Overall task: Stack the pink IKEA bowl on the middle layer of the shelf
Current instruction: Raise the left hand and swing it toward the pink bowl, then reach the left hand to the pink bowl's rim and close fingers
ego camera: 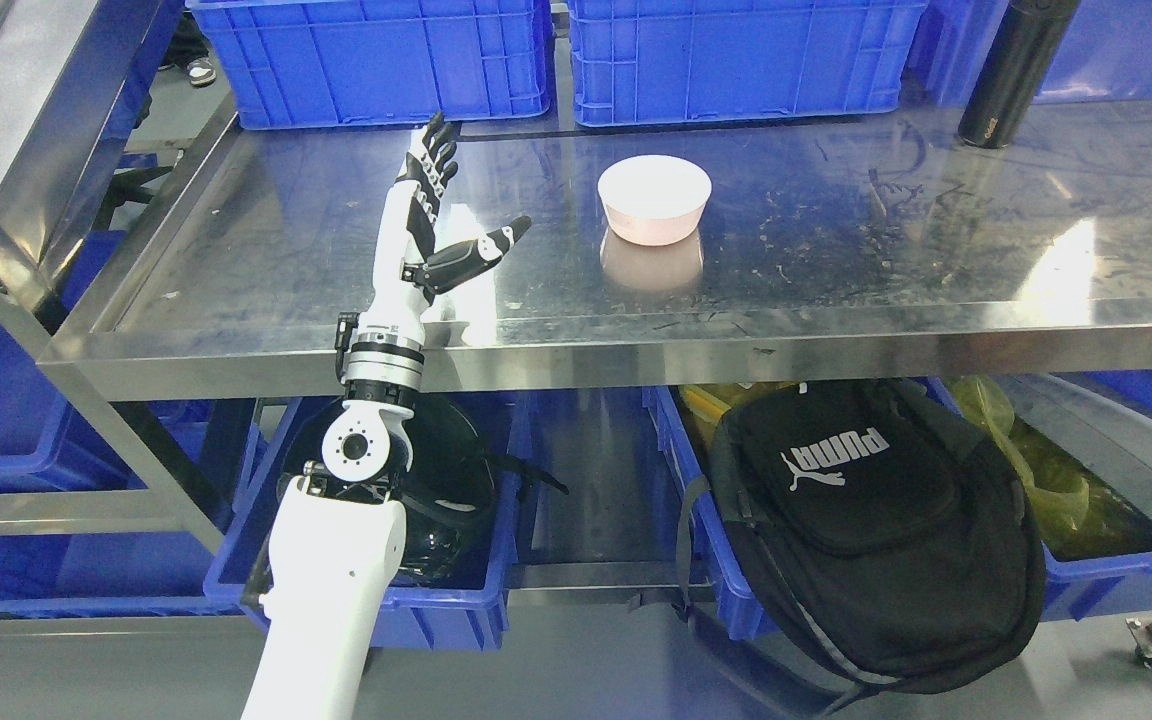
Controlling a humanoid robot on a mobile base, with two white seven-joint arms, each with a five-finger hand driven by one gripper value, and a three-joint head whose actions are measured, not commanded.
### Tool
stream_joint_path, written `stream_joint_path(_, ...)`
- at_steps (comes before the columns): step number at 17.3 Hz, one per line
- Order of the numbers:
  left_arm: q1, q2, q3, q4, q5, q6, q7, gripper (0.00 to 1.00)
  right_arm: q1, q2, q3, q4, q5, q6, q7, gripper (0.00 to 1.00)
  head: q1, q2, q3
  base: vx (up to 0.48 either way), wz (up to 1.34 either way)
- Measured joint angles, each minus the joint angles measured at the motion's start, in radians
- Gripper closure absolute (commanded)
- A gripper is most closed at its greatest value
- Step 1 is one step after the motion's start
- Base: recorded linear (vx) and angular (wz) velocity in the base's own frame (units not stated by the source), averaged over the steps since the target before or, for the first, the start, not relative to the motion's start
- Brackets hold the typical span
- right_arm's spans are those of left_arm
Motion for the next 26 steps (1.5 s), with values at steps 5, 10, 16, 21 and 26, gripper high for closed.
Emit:
stream_joint_path(5,-0.001,0.000,-0.026,-0.008,-0.007,0.003,-0.033,0.00,0.000,0.000,0.000,0.000,0.000,0.000,-0.002,0.00,0.0000,0.000,0.000,-0.001,0.00)
stream_joint_path(10,-0.059,0.025,-0.030,-0.014,-0.147,-0.043,-0.139,0.00,0.000,0.000,0.000,0.000,0.000,0.000,-0.002,0.00,0.0000,0.000,0.000,0.000,0.00)
stream_joint_path(16,-0.246,0.123,-0.048,-0.033,-0.510,-0.049,-0.572,0.04,0.000,0.000,0.000,0.000,0.000,0.000,-0.002,0.00,0.0000,0.000,0.000,0.000,0.00)
stream_joint_path(21,-0.373,0.165,-0.093,-0.047,-0.770,-0.041,-0.781,0.03,0.000,0.000,0.000,0.000,0.000,0.000,-0.002,0.00,0.0000,0.000,0.000,0.000,0.00)
stream_joint_path(26,-0.440,0.134,-0.131,-0.049,-0.991,-0.030,-0.916,0.00,0.000,0.000,0.000,0.000,0.000,0.000,-0.002,0.00,0.0000,0.000,0.000,0.000,0.00)
